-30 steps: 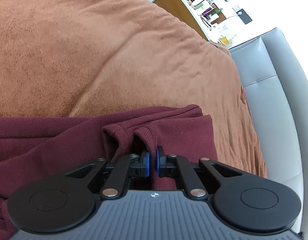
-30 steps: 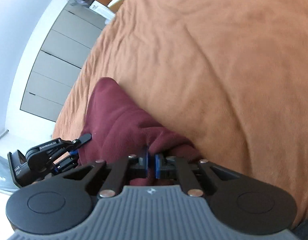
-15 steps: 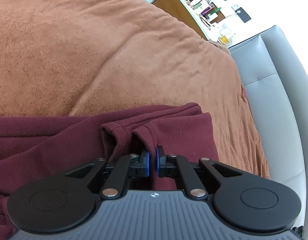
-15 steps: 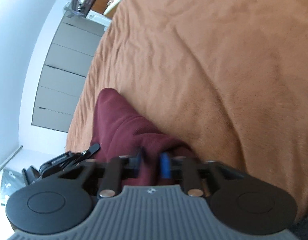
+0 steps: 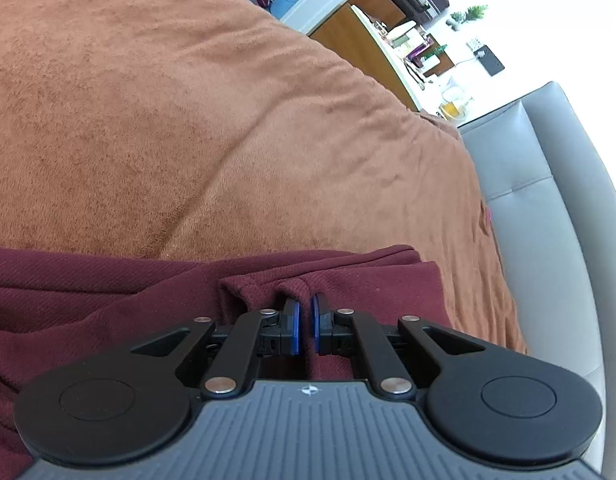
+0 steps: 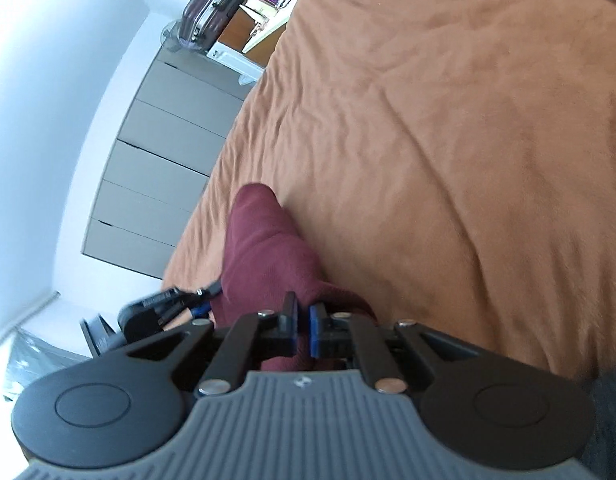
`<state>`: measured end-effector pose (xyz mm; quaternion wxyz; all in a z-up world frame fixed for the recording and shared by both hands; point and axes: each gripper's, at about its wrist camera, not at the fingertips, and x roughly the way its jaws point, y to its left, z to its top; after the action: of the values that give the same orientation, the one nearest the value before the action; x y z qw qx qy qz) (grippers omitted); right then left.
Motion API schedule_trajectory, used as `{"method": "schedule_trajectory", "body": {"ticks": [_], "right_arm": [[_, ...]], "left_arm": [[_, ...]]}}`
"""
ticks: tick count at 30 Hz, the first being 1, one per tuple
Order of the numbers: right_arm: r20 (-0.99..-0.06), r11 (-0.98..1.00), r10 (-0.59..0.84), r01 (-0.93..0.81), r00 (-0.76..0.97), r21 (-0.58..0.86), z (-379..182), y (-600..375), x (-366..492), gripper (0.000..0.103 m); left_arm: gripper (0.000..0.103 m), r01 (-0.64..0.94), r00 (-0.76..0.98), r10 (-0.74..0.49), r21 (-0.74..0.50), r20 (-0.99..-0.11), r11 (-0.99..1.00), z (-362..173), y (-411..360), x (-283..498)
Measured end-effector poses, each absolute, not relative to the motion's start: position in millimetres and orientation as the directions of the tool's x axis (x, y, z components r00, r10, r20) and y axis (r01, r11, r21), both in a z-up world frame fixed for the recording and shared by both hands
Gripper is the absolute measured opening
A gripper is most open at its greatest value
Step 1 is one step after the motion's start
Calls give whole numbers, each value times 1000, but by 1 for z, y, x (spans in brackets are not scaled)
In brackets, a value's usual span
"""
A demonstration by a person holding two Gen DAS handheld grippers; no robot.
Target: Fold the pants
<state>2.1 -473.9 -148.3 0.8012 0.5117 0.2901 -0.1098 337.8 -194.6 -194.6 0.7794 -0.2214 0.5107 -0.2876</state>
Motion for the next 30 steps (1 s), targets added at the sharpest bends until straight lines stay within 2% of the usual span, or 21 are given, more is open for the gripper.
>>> {"method": "schedule_trajectory", "body": {"ticks": [3, 6, 9, 14, 19, 22, 24, 25, 26, 27, 28, 29, 30], "right_arm": [[-627, 502, 90, 508, 774, 700, -155, -467, 2, 0], [-685, 447, 95, 584, 723, 678, -181, -473, 3, 0], [-705, 456, 93, 599, 704, 658, -196, -475, 6, 0], [-709, 465, 69, 606, 702, 645, -194, -472, 3, 1], [-700, 507, 51, 586, 712, 633, -183, -462, 4, 1], [-702, 488, 65, 591, 710, 643, -188, -468, 3, 1], [-710, 488, 72, 596, 700, 637, -190, -470, 3, 2], [-711, 490, 73, 595, 700, 637, -189, -470, 3, 7], [-709, 503, 87, 584, 699, 637, -189, -470, 5, 11], [-705, 521, 103, 566, 702, 639, -188, -471, 7, 16], [-694, 535, 111, 546, 711, 645, -185, -471, 8, 24], [-683, 543, 104, 534, 723, 648, -181, -472, 7, 29], [-671, 554, 95, 521, 735, 649, -176, -472, 5, 39]], "left_arm": [[7, 219, 319, -669, -635, -671, 741, -198, -196, 338], [7, 190, 312, -671, -648, -672, 737, -208, -198, 338], [7, 196, 298, -684, -658, -666, 727, -207, -198, 334], [8, 258, 360, -696, -651, -622, 714, -173, -191, 319], [8, 381, 436, -675, -558, -595, 738, -122, -209, 299], [8, 405, 487, -613, -460, -622, 790, -106, -228, 294], [10, 381, 488, -560, -414, -669, 827, -113, -237, 298], [11, 363, 481, -528, -390, -700, 847, -121, -238, 298], [17, 346, 475, -499, -368, -725, 863, -130, -238, 298], [33, 326, 473, -473, -351, -743, 878, -138, -236, 297], [44, 288, 476, -438, -335, -763, 897, -148, -233, 294], [69, 255, 474, -405, -319, -782, 913, -155, -230, 290], [77, 226, 473, -371, -297, -799, 928, -160, -227, 284]]}}
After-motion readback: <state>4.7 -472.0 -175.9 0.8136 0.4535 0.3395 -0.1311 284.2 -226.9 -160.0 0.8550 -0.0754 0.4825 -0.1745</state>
